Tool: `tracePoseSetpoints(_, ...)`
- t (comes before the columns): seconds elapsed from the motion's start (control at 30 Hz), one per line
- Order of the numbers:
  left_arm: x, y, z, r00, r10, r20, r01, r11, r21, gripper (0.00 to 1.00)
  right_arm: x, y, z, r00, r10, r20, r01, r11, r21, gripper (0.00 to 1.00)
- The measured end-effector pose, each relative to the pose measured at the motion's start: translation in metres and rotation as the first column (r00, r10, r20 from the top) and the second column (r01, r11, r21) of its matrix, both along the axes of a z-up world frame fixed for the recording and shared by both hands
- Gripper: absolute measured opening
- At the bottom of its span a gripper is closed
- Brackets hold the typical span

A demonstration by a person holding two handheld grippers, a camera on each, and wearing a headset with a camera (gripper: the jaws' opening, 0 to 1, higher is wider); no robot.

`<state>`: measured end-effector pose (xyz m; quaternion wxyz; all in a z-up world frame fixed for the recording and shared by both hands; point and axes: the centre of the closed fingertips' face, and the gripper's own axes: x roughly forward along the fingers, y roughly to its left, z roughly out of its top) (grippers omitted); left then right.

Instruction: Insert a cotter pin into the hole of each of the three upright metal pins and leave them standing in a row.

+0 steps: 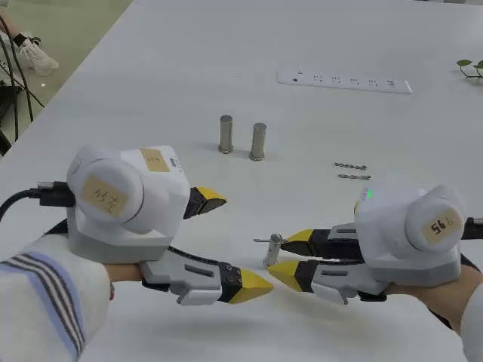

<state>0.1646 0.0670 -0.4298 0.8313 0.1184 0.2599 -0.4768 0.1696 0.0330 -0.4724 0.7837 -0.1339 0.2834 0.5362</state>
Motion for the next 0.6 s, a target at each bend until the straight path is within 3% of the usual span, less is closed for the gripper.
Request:
tracePoseSetpoints(0.17, -0.005, 0.011, -0.007, 1.0, 0.028, -0.012, -0.028, 0.999, 0.027, 0.93, 0.003, 0.003, -0.004, 0.999, -0.026, -0.019, 0.027, 0.999, 0.022, 0.16)
tracePoseSetpoints(0.3, -0.01, 0.01, -0.007, 0.999, 0.03, -0.022, -0.03, 0.999, 0.013, 0.99, 0.003, 0.005, -0.006, 0.999, -0.028, -0.022, 0.028, 0.999, 0.026, 0.15)
tracePoseSetpoints(0.6, -0.016, 0.007, -0.015, 0.999, 0.023, -0.039, -0.021, 0.999, 0.028, 0.99, 0.003, 0.011, -0.012, 1.0, -0.016, -0.009, 0.016, 1.0, -0.002, 0.09)
